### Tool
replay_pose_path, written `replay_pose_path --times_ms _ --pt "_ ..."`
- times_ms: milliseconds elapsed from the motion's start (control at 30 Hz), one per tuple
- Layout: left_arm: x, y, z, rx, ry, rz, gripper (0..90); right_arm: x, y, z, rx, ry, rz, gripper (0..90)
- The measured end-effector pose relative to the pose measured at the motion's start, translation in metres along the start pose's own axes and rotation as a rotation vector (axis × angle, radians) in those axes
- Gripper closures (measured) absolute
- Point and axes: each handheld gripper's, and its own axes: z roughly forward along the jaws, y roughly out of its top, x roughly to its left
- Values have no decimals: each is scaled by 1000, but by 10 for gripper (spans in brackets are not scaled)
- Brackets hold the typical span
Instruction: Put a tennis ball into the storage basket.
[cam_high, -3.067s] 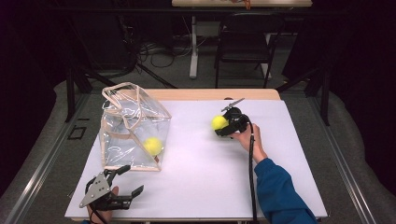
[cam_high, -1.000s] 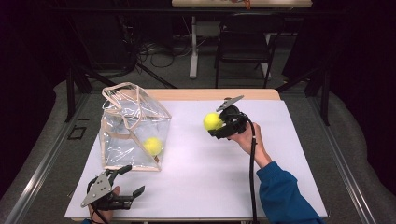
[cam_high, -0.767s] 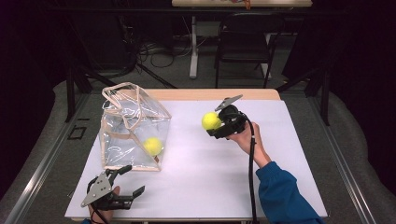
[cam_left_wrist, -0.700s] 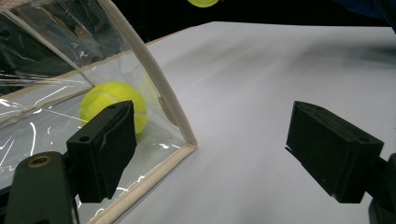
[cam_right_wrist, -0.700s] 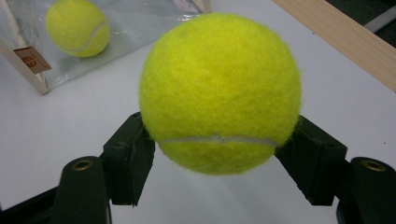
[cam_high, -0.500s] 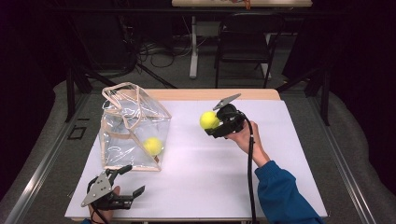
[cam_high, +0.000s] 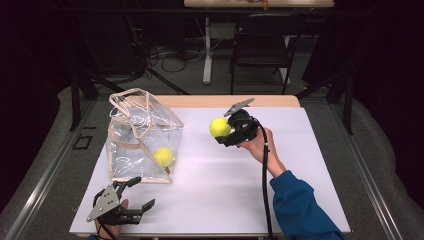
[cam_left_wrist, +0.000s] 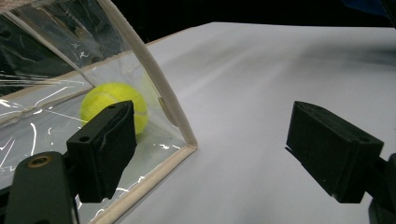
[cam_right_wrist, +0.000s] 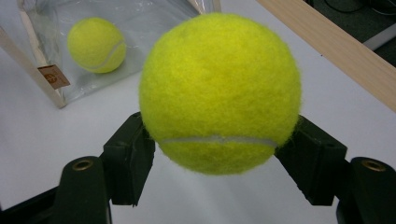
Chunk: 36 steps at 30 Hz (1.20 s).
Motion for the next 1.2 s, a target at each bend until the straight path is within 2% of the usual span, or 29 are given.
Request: replay_pose_path --times_ms 800,1200 --pt "0 0 0 -1 0 -2 158 7 13 1 -34 19 -13 301" --pt "0 0 0 1 0 1 159 11 26 -1 -46 23 -29 301"
